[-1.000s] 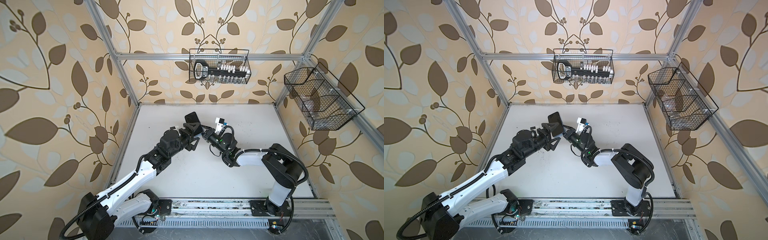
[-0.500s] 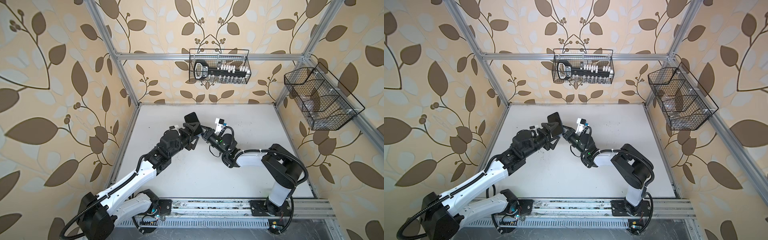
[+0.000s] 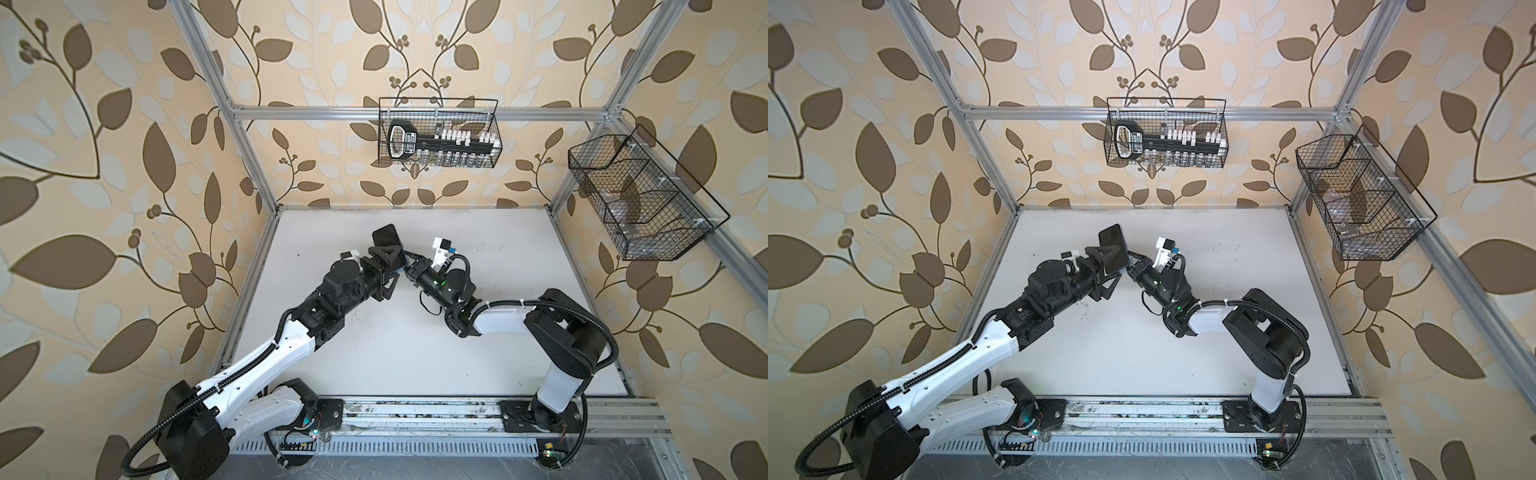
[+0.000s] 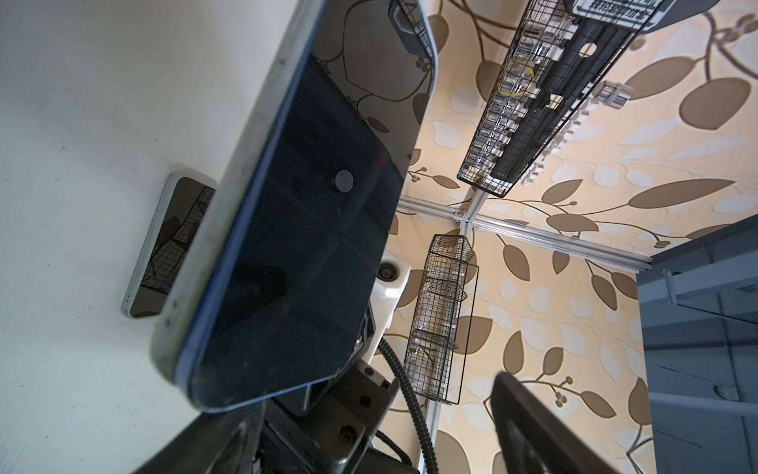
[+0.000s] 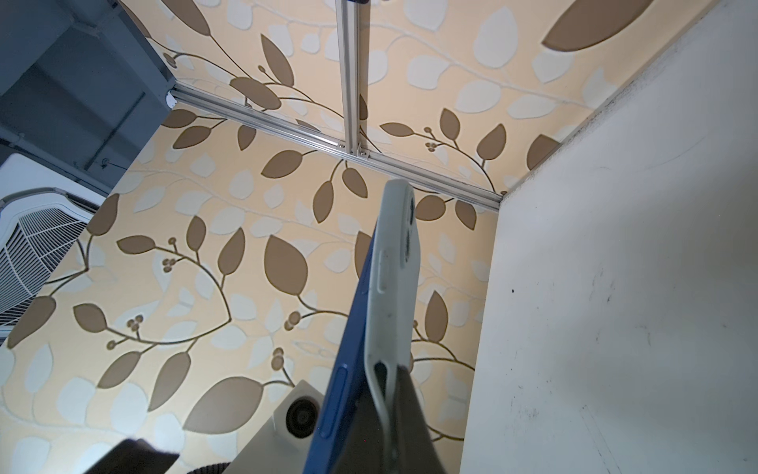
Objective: Take the phone out of the phone case
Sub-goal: Remove the phone case from the phone.
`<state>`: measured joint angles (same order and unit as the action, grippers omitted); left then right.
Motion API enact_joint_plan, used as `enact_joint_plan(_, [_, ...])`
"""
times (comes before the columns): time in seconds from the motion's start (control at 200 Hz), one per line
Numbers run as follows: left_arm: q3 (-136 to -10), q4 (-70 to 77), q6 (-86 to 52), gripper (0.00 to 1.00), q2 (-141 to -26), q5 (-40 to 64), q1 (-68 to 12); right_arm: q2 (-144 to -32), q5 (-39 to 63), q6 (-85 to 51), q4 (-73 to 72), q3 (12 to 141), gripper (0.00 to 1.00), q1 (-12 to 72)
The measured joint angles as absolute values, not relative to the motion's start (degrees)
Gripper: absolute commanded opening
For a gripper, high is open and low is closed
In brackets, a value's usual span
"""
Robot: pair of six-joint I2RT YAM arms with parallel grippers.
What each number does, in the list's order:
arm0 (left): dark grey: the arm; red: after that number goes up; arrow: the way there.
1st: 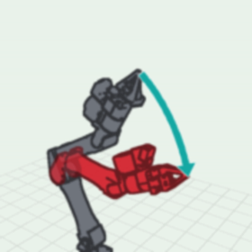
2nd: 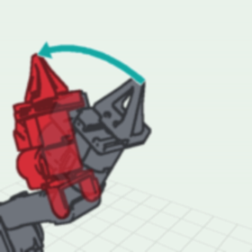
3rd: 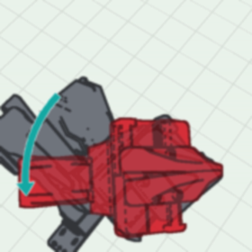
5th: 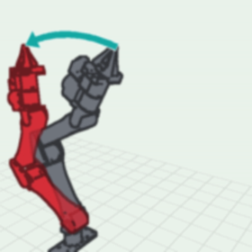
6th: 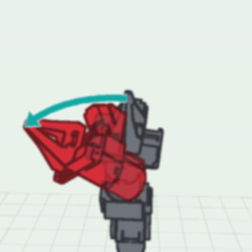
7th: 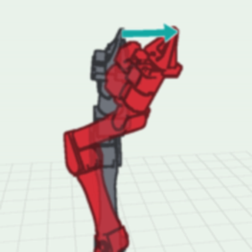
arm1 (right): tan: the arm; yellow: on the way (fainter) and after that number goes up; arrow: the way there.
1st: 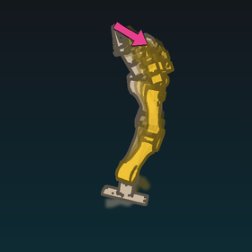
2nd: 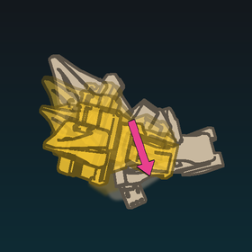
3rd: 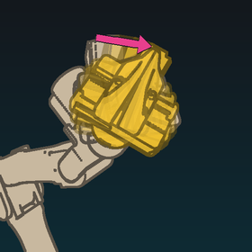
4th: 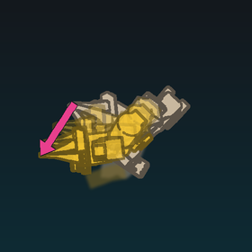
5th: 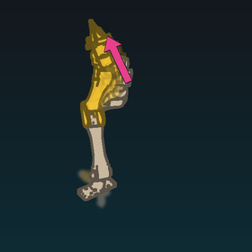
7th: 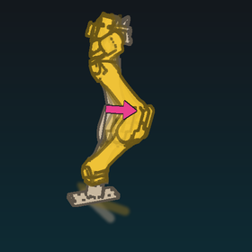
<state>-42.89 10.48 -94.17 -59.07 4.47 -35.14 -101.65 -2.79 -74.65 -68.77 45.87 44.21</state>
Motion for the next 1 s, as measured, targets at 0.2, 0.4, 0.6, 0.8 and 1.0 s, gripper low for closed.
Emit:
enact_joint_plan(0.2, [-42.89, 10.57, -93.01, 0.86, -59.31, 4.27, -35.33, -101.08, -3.55, -75.07, -68.95, 44.86, 0.00, 44.31])
enact_joint_plan(0.4, [-42.89, 10.52, -91.81, 0.86, -59.29, 4.23, -35.33, -100.99, -4.21, -75.59, -69.63, 44.56, 0.00, 44.49])
enact_joint_plan(0.6, [-42.89, 10.55, -91.46, 0.85, -59.29, 4.25, -35.33, -101.01, -4.54, -76.73, -70.48, 44.29, 0.00, 44.53])
enact_joint_plan(0.8, [-43.11, 10.50, -90.87, 0.84, -59.31, 4.23, -35.33, -101.47, -4.95, -78.06, -71.90, 44.14, 0.00, 44.60])
enact_joint_plan(1.0, [-43.51, 10.48, -90.13, 0.84, -59.53, 4.19, -35.33, -101.49, -5.87, -78.63, -72.40, 44.14, 0.00, 44.82])
